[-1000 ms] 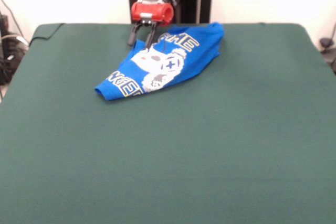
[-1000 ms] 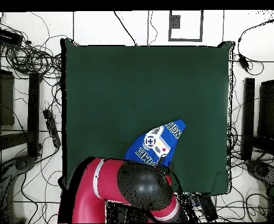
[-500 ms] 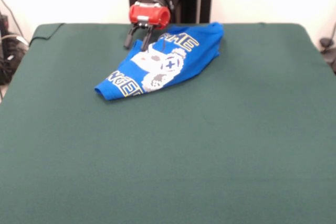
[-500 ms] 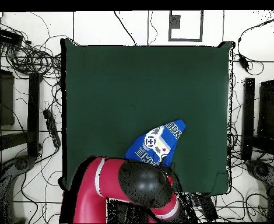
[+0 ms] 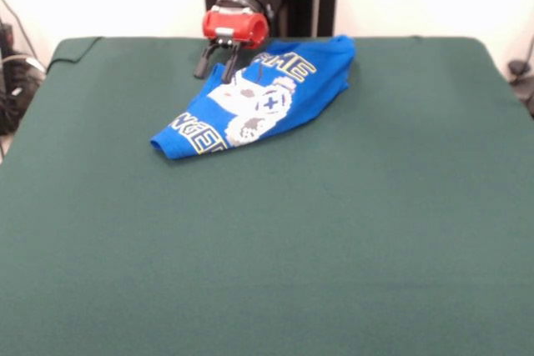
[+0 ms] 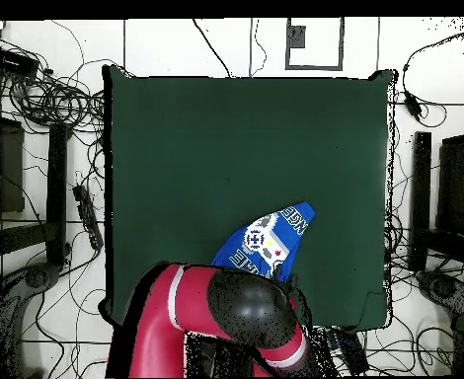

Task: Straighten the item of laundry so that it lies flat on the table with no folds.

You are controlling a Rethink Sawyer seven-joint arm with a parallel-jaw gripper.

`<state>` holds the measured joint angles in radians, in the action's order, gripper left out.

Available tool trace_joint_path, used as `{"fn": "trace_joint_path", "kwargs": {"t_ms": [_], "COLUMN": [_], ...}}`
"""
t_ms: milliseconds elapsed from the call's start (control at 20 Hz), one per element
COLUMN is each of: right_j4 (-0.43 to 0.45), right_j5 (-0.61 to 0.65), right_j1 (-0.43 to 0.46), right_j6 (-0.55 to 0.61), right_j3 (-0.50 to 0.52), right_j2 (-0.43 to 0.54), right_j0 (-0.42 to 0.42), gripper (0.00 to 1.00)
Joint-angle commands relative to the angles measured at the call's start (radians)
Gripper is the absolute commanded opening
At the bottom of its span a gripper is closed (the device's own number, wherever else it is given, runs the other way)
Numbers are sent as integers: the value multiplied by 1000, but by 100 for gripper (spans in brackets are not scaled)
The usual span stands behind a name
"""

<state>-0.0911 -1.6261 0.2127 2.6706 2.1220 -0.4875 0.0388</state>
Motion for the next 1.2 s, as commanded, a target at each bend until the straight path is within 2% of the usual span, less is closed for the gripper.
{"fn": "trace_joint_path", "kwargs": {"t_ms": [50,100,200,300,400,1050,1200], "right_j4": [92,115,84,105,54,24,-44], "right_j5": [239,274,269,293,273,289,249], "right_j1": [178,171,168,161,158,140,144], "right_j6": [158,156,152,143,142,131,144], "right_j3": [70,74,98,102,128,167,189], "right_j2": [167,174,181,184,192,203,221], "right_j0": [25,36,36,42,30,17,3], "gripper": [100,100,100,100,100,100,100]}}
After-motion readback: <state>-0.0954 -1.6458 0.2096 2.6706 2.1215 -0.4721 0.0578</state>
